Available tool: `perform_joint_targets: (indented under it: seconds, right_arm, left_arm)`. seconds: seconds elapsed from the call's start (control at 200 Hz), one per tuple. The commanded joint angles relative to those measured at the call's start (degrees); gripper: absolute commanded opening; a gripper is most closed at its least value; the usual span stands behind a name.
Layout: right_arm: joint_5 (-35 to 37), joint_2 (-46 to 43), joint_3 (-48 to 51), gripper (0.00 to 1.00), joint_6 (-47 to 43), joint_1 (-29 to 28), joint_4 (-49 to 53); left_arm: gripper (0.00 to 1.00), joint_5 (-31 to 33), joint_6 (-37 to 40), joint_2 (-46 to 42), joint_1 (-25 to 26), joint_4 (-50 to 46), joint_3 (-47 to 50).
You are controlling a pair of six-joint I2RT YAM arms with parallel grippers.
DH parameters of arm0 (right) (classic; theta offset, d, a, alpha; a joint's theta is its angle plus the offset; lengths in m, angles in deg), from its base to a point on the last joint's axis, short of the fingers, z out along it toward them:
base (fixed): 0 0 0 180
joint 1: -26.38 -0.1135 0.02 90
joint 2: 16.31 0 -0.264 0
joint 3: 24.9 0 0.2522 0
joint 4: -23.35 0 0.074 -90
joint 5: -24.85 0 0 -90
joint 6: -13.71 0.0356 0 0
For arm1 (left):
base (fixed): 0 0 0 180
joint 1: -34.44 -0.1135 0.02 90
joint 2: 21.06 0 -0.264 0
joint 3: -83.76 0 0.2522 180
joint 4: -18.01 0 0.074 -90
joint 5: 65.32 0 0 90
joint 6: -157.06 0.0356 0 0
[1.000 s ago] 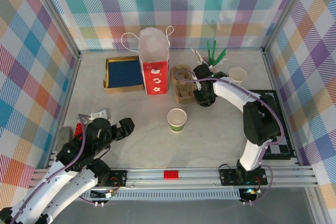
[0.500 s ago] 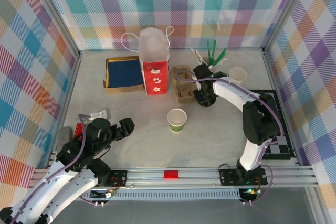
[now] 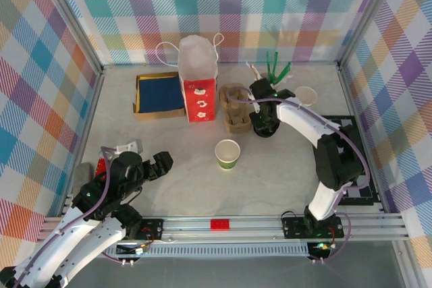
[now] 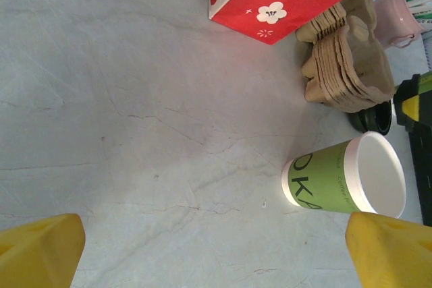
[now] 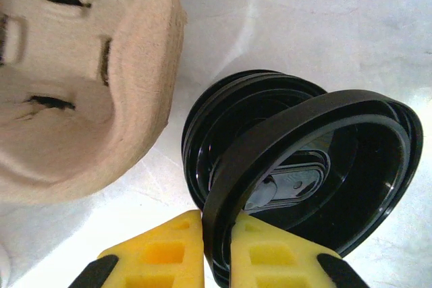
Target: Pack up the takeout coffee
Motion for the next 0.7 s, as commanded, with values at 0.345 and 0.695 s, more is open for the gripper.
perform_joint_targets:
  seconds: [0.345,0.695]
  right_arm:
    - [-28.4,-25.3,-7.8,0.14,5.9,-0.6,3.8]
    - [-58.0,-36.9,-6.1,0.15,23.0,-0.3,-22.3]
  left_arm:
    - [0.99,-9.9,0.4,3.5,0.5,9.3,-7.3]
    - [0.95,-23.3,-7.6,7.4,0.5,32.9,-11.2]
